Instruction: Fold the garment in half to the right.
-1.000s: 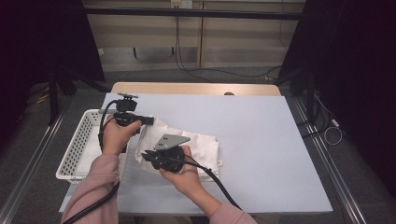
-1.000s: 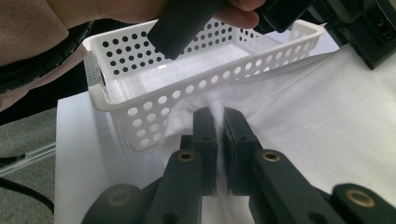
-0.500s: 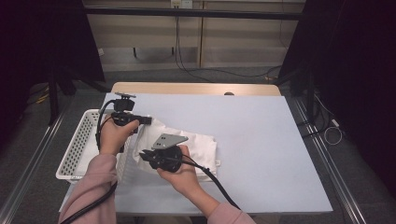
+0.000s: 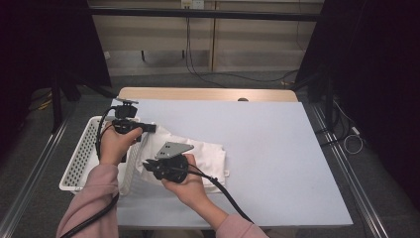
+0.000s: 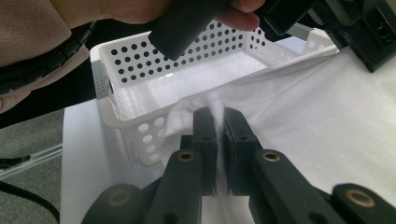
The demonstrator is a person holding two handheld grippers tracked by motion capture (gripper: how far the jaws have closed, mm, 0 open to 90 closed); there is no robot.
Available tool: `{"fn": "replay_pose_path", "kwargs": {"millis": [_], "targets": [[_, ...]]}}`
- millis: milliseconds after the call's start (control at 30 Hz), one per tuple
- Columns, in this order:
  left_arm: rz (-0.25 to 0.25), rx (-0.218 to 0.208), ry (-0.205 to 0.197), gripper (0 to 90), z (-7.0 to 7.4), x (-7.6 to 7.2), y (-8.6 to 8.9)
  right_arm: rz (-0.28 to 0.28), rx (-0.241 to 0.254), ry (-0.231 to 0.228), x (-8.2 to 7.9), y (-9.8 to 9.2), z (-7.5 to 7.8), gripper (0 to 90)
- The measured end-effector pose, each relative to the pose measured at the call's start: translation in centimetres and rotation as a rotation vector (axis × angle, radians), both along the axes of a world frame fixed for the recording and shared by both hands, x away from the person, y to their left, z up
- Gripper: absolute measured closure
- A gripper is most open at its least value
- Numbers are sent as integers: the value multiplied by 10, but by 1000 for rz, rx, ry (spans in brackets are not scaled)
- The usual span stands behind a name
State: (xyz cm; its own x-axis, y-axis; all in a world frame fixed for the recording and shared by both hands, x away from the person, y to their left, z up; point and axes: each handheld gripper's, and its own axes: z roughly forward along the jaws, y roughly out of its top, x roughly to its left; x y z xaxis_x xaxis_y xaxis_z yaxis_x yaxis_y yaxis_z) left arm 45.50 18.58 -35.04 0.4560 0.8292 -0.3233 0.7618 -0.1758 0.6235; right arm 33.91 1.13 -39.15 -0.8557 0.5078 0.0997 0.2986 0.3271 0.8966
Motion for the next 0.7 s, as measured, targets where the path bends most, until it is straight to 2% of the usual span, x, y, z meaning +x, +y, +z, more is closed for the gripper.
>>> {"fn": "replay_pose_path", "kwargs": {"millis": [100,167,267,400,700], "targets": [[4,-7,15,830,-1,-1,2,3,-1,-3,0,3,0,855],[-3,5,6,829,-1,0,4,6,0,1,0,4,0,855],[10,-7,20,830,-3,-1,5,8,5,-1,0,5,-1,855],[8,2,10,829,-3,0,7,10,8,4,1,7,-2,855],[14,6,16,829,1,-3,12,14,21,1,-1,12,1,855]]}}
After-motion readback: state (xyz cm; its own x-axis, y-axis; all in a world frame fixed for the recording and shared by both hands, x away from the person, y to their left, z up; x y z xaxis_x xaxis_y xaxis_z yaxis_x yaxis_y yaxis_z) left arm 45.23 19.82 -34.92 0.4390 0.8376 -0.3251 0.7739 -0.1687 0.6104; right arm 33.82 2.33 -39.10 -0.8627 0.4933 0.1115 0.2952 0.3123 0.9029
